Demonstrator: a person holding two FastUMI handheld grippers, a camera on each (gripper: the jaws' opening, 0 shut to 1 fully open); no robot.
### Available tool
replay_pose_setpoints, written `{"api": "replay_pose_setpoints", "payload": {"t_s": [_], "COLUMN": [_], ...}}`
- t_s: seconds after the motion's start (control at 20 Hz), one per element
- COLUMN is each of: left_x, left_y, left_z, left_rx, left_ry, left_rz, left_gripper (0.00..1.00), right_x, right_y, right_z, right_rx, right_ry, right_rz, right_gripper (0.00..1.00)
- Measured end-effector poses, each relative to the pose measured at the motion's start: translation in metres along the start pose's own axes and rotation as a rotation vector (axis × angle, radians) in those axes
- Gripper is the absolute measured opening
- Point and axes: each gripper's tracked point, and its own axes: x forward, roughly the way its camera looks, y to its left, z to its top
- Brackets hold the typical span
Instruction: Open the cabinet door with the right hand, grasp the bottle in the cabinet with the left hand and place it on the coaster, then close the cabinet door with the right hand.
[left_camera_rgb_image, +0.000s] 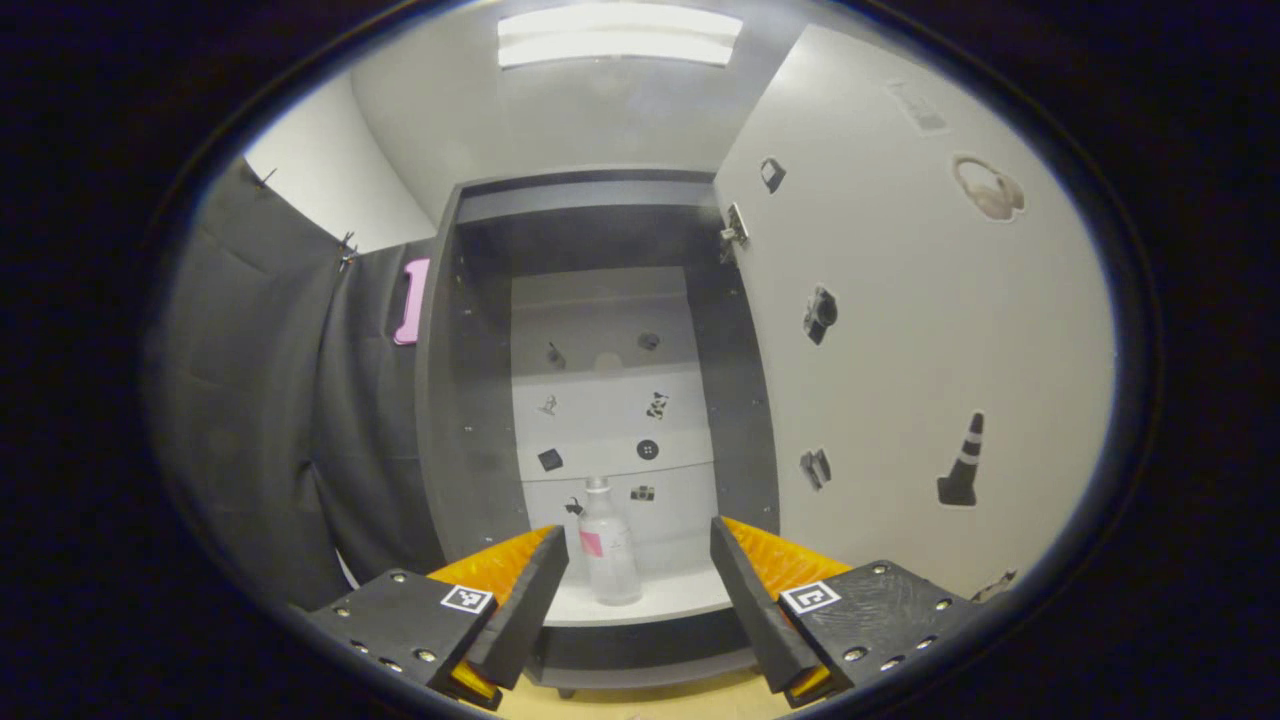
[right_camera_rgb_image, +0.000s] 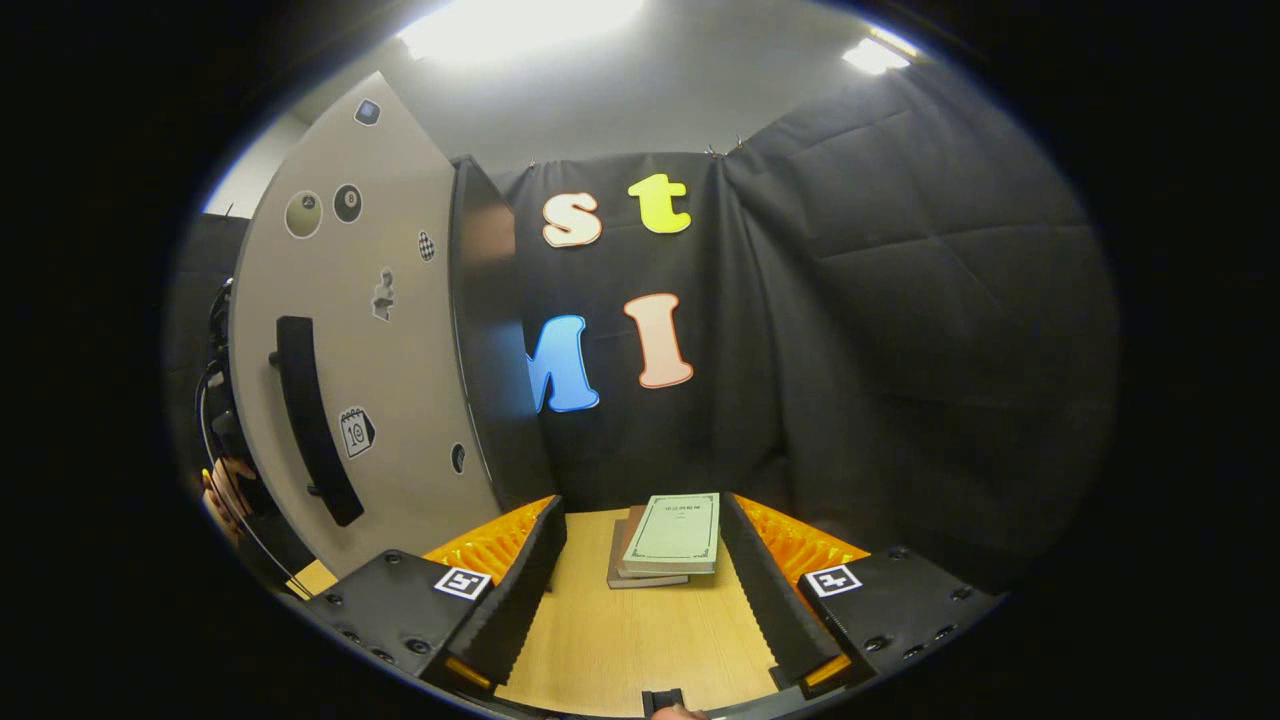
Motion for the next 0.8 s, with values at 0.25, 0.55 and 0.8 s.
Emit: {"api": "replay_pose_setpoints", "payload": {"t_s": [0.25, 0.55, 0.8], "left_x": [0.053, 0.108, 0.140], "left_y": [0.019, 0.037, 0.041], "left_z": [-0.029, -0.066, -0.098], "left_rx": [-0.066, -0.085, -0.094], "left_ry": [0.050, 0.104, 0.158], "left_rz": [-0.026, -0.056, -0.083], "left_gripper": [0.87, 0.87, 0.89], "right_x": [0.007, 0.012, 0.012], "right_y": [-0.002, -0.006, -0.010], "right_z": [0.002, 0.002, -0.004], "right_rx": [-0.002, 0.046, 0.066], "right_ry": [-0.014, -0.025, -0.020], "right_rz": [-0.103, -0.208, -0.275], "right_gripper": [0.98, 0.98, 0.98]}}
